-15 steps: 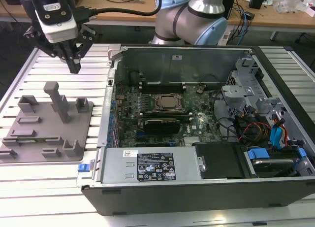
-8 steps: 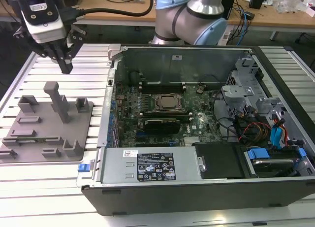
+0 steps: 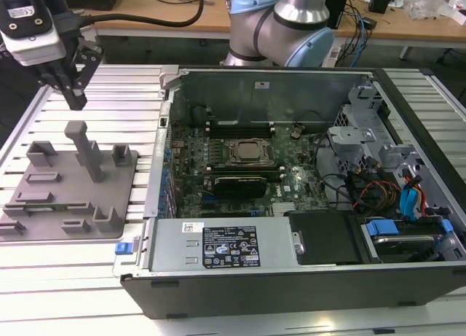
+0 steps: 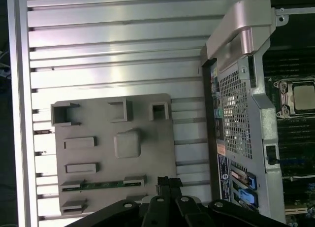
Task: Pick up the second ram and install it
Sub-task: 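Reach for the second ram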
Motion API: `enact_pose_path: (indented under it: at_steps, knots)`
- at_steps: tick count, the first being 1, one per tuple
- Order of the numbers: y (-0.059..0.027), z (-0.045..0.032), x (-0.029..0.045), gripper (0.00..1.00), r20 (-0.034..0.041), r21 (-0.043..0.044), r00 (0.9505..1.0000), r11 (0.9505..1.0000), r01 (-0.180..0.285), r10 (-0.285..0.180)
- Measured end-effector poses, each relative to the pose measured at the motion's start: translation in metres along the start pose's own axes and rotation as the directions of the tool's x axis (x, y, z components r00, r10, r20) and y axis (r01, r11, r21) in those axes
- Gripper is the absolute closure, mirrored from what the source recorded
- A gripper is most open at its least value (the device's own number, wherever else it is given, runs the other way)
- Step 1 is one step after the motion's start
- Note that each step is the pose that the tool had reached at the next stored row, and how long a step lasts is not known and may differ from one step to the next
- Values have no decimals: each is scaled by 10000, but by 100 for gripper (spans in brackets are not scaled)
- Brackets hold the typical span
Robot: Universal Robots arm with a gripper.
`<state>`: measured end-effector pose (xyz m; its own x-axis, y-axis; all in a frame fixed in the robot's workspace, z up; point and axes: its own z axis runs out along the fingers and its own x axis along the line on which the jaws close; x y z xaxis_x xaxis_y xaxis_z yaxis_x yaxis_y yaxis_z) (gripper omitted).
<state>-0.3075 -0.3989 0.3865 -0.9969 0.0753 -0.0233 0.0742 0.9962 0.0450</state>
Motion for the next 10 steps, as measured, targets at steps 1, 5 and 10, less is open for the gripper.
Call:
enact_pose_path:
  at_steps: [1,5,10]
  knots:
    - [-2,6,25,92,1,0,10000,10000,0,0]
    - [-18,64,146,92,2,-1,10000,10000,1,-1]
    - [-36,123,248,92,0,0,10000,10000,4,-4]
